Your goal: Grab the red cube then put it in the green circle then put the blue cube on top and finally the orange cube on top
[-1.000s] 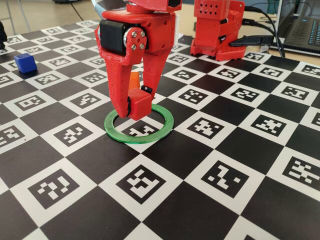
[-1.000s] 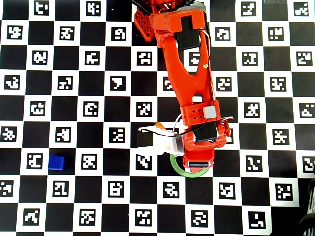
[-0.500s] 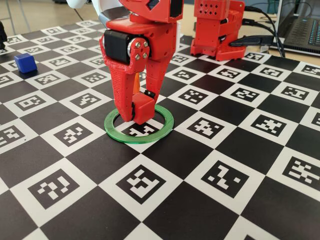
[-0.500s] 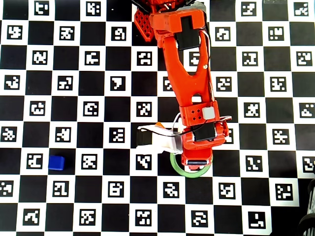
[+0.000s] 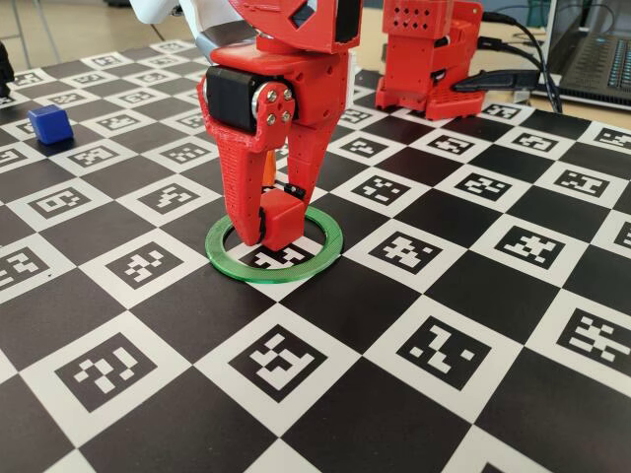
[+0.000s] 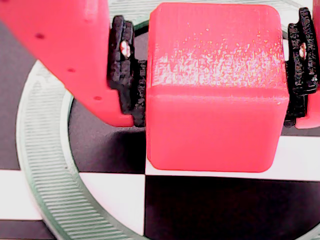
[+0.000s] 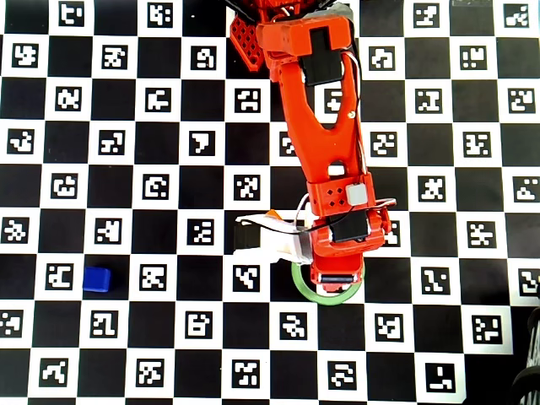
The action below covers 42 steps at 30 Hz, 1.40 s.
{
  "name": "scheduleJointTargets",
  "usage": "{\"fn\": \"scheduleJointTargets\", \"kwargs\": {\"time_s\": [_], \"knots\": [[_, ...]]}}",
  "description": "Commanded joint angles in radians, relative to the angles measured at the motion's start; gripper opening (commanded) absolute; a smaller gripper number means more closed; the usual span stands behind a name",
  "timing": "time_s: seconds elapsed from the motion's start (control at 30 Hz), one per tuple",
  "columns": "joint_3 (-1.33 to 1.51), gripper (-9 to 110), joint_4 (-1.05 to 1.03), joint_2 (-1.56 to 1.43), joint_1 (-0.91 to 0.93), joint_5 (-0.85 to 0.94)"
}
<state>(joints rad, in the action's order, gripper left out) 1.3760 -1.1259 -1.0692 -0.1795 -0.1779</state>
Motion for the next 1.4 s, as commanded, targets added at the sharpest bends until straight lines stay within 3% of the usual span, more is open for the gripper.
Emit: {"fn": "scheduleJointTargets", "kwargs": {"time_s": [0.0, 0.47, 0.87, 1.37], "knots": [[-0.011, 6, 0.011, -0.077, 0.011, 0.005], [0.006, 8, 0.021, -0.075, 0.011, -0.02], [0.011, 31, 0.021, -0.078, 0.014, -0.018], [0.011, 37, 0.012, -0.087, 0.012, -0.015]]}}
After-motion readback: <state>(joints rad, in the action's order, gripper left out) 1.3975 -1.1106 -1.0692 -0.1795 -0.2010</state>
